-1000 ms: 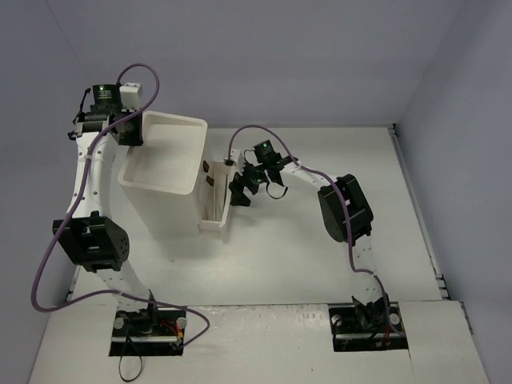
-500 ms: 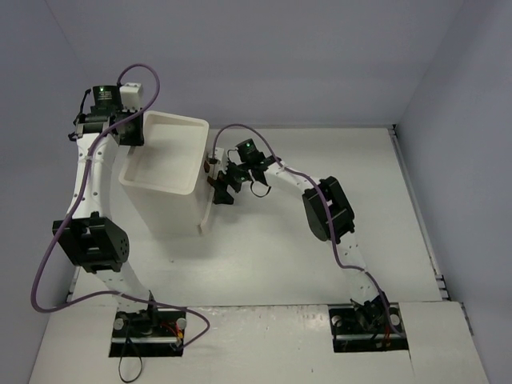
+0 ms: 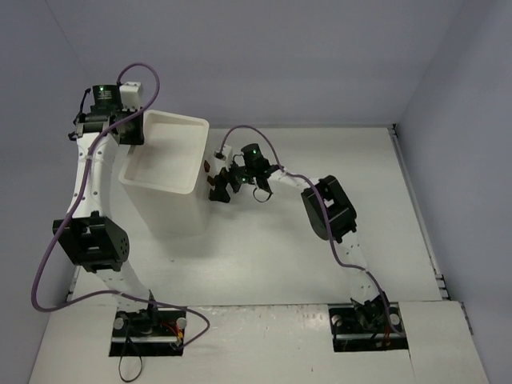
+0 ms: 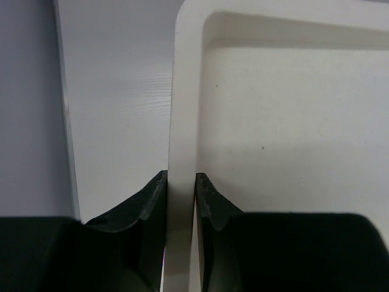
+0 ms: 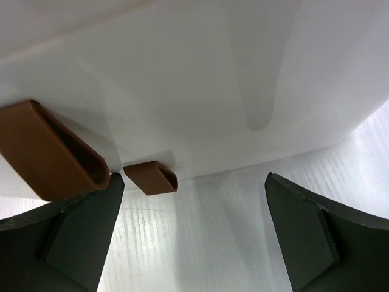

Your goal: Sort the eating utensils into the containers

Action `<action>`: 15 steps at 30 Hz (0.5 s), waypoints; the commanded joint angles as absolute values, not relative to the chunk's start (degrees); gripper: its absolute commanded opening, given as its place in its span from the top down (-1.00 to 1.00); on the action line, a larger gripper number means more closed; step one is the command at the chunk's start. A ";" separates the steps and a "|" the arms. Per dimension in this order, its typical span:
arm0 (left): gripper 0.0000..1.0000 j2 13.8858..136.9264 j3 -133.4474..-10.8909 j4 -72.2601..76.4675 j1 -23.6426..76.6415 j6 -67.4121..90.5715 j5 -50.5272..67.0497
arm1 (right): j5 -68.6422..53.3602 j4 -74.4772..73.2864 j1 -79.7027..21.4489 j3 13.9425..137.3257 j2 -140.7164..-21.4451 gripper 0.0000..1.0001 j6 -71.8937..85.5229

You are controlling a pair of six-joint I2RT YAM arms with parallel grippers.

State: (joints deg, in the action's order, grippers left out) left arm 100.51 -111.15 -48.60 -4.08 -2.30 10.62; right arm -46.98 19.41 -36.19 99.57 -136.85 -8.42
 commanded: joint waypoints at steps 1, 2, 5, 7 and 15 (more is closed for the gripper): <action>0.70 101.42 -112.26 -47.55 -1.73 2.50 17.64 | -44.82 33.73 -37.83 95.96 -126.52 -1.00 -4.18; 0.53 101.10 -113.21 -47.55 -1.92 2.63 17.26 | -43.61 33.67 -37.39 93.87 -124.29 -1.00 -4.62; 0.12 99.85 -115.05 -47.64 -2.51 2.71 15.62 | -39.10 33.43 -35.89 88.04 -117.40 -1.00 -4.59; -0.09 98.84 -117.32 -47.66 -2.93 2.55 14.20 | -35.96 33.04 -34.53 84.02 -111.82 -1.00 -3.94; -0.54 93.03 -121.37 -47.81 -3.52 1.93 8.45 | -27.37 23.71 -25.16 74.48 -89.32 -1.00 3.41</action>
State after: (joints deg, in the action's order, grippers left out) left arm 100.08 -117.72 -49.67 -3.33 1.34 10.95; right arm -34.25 25.45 -30.62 77.00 -101.96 -1.60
